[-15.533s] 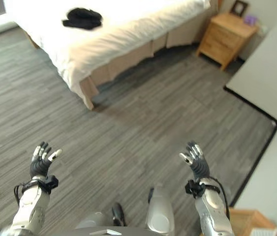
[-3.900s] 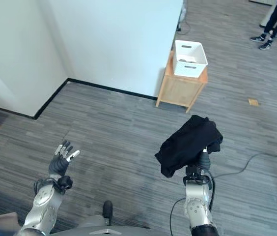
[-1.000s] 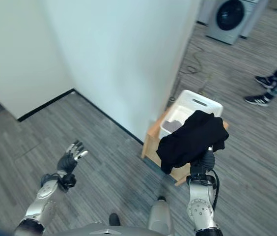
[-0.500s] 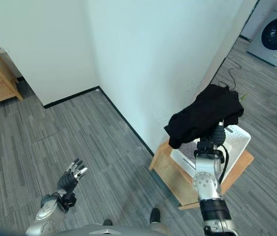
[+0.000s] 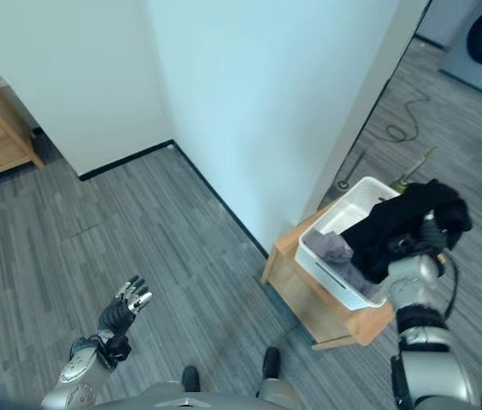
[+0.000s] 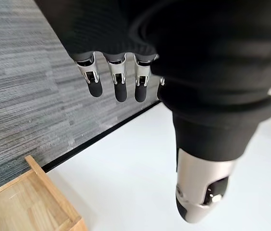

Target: Pick up bed clothes into laundry basket.

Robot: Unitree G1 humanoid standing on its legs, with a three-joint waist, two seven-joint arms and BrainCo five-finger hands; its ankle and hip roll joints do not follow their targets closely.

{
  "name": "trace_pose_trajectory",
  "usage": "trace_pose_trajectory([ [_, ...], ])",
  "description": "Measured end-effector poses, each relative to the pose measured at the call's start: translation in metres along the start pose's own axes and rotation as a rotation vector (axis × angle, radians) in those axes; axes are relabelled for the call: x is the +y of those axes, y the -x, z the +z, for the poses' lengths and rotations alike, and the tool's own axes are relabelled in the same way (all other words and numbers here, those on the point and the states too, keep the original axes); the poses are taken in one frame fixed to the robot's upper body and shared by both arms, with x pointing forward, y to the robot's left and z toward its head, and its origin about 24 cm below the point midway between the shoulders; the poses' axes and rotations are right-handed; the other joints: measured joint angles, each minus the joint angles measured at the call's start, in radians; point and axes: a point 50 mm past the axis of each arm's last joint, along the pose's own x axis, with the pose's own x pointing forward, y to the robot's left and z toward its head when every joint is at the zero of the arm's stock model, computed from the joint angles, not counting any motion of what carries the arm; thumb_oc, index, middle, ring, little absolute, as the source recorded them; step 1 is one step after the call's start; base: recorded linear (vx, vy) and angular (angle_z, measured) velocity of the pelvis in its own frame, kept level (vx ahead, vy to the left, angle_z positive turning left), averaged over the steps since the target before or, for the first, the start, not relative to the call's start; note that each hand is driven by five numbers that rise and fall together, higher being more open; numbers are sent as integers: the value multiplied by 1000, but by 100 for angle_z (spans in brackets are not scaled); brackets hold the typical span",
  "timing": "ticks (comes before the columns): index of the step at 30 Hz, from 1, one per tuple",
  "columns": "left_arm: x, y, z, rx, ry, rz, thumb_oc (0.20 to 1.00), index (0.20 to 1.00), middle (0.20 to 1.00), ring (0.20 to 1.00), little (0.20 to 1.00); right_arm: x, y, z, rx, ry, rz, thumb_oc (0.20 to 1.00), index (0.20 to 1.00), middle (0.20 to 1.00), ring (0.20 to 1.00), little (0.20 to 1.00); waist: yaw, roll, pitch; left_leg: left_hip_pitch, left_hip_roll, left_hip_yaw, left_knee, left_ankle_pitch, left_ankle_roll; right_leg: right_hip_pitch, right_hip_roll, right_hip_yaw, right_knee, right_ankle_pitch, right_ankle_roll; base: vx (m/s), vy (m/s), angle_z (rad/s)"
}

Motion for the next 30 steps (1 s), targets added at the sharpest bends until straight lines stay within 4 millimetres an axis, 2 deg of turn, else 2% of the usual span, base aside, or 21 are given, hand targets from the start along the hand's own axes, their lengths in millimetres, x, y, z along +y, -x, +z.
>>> trace_pose_trajectory([
  [2,-3,-1,0,2,-2,-13,1000,1000,1000,1000,1000,8,-4,7,-4,5,4,200,200,200,200,200,7,11,6,-4,2,-2,0,0,-1,-2,1,-3,0,0,0,-64,-37,2],
  [4,-4,-2,1,-2,-7,-21,1000,1000,1000,1000,1000,22,-14,15,10,113,-12,200,200,200,200,200,13,17,13,-40,4,-3,3,9,-4,-35,1,-4,0,-1,0,-90,-40,4],
  [6,-7,-6,7,-17,-24,-40,1000,1000,1000,1000,1000,41,-18,27,-8,175,12,200,200,200,200,200,23,27,48,-79,4,-6,1,26,-3,-75,2,-5,0,13,-9,-63,-20,2],
  [9,-18,-9,10,-29,-33,-90,1000,1000,1000,1000,1000,41,-22,33,7,302,-13,200,200,200,200,200,49,74,96,-105,4,-11,1,35,-5,-96,2,-15,0,18,-11,-58,-24,7],
  [10,-22,-11,13,-43,-35,-104,1000,1000,1000,1000,1000,38,-24,38,-4,442,-29,200,200,200,200,200,63,85,104,-124,4,-9,2,38,-5,-120,1,-9,0,19,-9,-6,-3,3],
  [11,-27,-15,17,-59,-41,-125,1000,1000,1000,1000,1000,33,-26,44,3,563,-75,1000,1000,1000,1000,1000,66,99,114,-142,0,-9,-1,45,-4,-136,0,-10,1,24,-10,0,0,0],
  [13,-33,-17,19,-64,-46,-145,1000,1000,1000,1000,1000,27,-25,42,41,666,-120,1000,1000,1000,1000,1000,66,112,115,-141,1,-8,-2,46,-4,-138,2,-8,5,35,-17,-6,-8,-5],
  [15,-36,-21,24,-81,-49,-154,1000,1000,1000,1000,1000,27,-26,47,8,1003,-94,1000,1000,1000,1000,1000,61,111,116,-138,2,-5,-4,46,-4,-138,4,-5,5,35,-17,-12,-13,-7],
  [16,-39,-24,29,-98,-52,-165,1000,1000,1000,1000,1000,27,-27,52,-33,1291,-68,1000,1000,1000,1000,1000,59,110,116,-138,2,-4,-4,46,-4,-138,4,-5,5,36,-18,0,0,0],
  [17,-41,-27,36,-123,-55,-173,1000,1000,1000,1000,1000,31,-29,64,-137,1814,-5,1000,1000,1000,1000,1000,53,110,116,-136,2,-5,-4,46,-5,-136,3,-5,5,35,-17,36,8,1],
  [18,-39,-28,37,-128,-58,-168,1000,1000,1000,1000,1000,40,-29,71,-227,2090,40,1000,1000,1000,1000,1000,38,109,117,-135,2,-5,-4,45,-5,-135,3,-4,5,35,-17,0,0,0],
  [19,-37,-29,37,-127,-64,-159,1000,1000,1000,1000,1000,52,-29,81,-333,2271,80,1000,1000,1000,1000,1000,21,106,118,-128,2,-4,-5,45,-5,-130,4,-1,5,33,-15,30,7,-5],
  [21,-36,-28,36,-124,-62,-160,1000,1000,1000,1000,1000,70,-28,111,-391,2298,23,1000,1000,1000,1000,1000,-4,92,118,-101,6,10,-6,39,-13,-110,9,13,1,21,-7,21,-1,-17],
  [23,-33,-29,34,-112,-66,-155,1000,1000,1000,1000,1000,83,-27,125,-409,2396,19,1000,1000,1000,1000,1000,-26,75,114,-96,7,18,-6,38,-14,-110,12,20,1,21,-8,21,-13,-17],
  [26,-32,-29,36,-118,-71,-165,1000,1000,1000,1000,1000,106,-22,139,-456,2379,53,1000,1000,1000,1000,1000,-66,37,97,-79,10,37,-5,36,-17,-106,21,42,1,25,-11,25,19,-19],
  [27,-26,-29,40,-131,-64,-138,1000,1000,1000,1000,1000,130,-11,144,-583,2348,128,1000,1000,1000,1000,1000,-89,30,94,-72,11,47,-5,35,-19,-105,26,56,3,26,-12,73,37,-28],
  [28,-22,-28,42,-139,-59,-121,1000,1000,1000,1000,1000,148,1,148,-698,2316,188,1000,1000,1000,1000,1000,-100,27,96,-65,10,60,-5,34,-19,-105,32,70,4,30,-13,119,22,-77],
  [29,-5,-26,53,-182,-57,-49,1000,1000,1000,1000,1000,184,93,157,-1213,1996,530,1000,1000,1000,1000,1000,-123,20,93,-20,17,113,-7,30,-23,-87,44,120,6,42,-19,88,2,-91],
  [30,-1,-26,57,-193,-66,-36,1000,1000,1000,1000,1000,176,106,144,-1223,1886,633,1000,1000,1000,1000,1000,-142,3,78,7,26,136,-2,30,-25,-70,52,129,5,33,-11,90,-15,-65],
])
